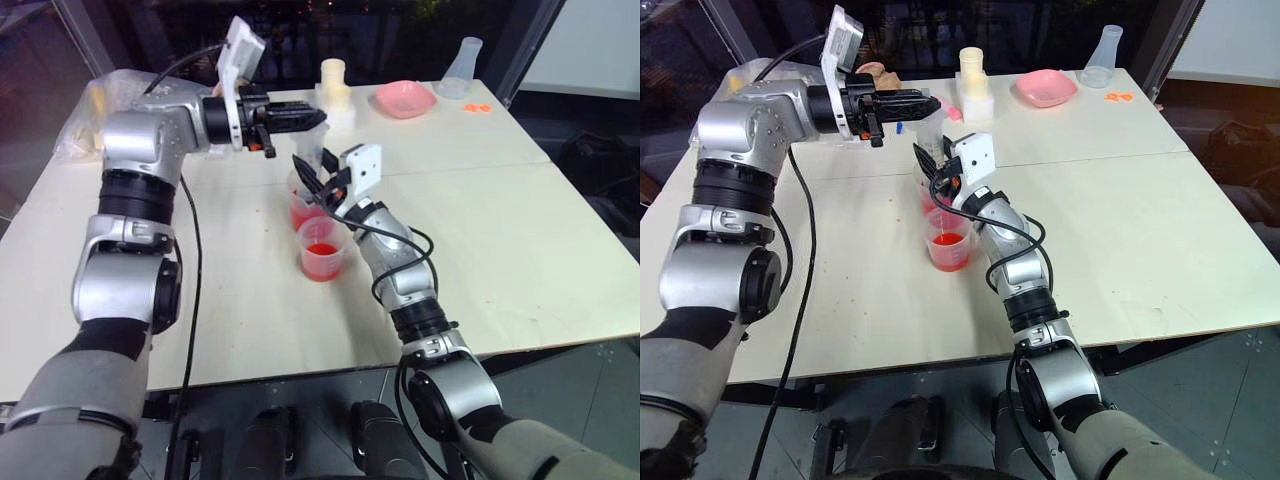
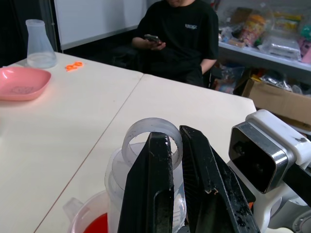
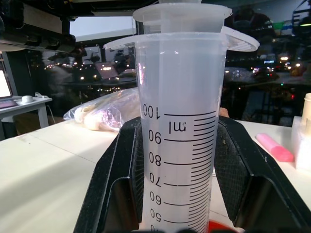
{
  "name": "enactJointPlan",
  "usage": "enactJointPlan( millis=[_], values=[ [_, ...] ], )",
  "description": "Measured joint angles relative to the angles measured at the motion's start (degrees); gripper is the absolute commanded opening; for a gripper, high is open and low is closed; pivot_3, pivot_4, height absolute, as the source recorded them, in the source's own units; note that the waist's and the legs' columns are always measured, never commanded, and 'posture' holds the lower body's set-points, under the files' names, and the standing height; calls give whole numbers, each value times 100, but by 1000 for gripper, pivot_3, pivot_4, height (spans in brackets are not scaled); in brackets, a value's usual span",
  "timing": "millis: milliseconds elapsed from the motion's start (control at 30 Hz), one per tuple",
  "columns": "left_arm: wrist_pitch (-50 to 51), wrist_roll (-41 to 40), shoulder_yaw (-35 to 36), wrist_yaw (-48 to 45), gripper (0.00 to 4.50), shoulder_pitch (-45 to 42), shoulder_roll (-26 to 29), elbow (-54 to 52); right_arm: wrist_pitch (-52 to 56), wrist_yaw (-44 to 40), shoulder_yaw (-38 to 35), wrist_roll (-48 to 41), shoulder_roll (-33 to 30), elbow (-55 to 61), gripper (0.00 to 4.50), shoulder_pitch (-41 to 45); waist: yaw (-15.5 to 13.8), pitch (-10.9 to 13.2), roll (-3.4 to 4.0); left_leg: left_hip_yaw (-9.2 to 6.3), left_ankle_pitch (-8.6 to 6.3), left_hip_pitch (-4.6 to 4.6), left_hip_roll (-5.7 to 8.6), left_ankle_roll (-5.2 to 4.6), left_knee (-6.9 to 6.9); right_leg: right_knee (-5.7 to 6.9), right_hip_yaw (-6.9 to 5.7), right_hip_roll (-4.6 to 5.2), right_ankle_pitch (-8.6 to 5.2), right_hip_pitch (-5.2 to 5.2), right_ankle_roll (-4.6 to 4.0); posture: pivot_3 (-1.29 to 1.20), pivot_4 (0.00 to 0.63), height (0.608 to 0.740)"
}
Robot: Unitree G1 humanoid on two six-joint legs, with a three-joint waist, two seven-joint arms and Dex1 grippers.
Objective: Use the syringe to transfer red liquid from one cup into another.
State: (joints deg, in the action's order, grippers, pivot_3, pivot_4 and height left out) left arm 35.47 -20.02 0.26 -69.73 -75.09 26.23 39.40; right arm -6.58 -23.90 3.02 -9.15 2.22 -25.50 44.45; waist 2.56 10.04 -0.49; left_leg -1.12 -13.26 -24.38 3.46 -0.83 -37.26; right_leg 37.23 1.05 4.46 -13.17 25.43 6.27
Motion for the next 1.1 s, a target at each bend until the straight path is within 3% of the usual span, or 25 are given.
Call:
enactJointPlan(
  millis=[1100],
  values=[
    [-194, 19, 64, 110, 221, -521, -159, 928, 122, 87, -48, -62, 56, 195, 1428, -247, 0, 0, 0, -1, -1, 0, 0, -1, 1, 0, 0, -1, 0, 0, 0, 0, 150, 740]
  ],
)
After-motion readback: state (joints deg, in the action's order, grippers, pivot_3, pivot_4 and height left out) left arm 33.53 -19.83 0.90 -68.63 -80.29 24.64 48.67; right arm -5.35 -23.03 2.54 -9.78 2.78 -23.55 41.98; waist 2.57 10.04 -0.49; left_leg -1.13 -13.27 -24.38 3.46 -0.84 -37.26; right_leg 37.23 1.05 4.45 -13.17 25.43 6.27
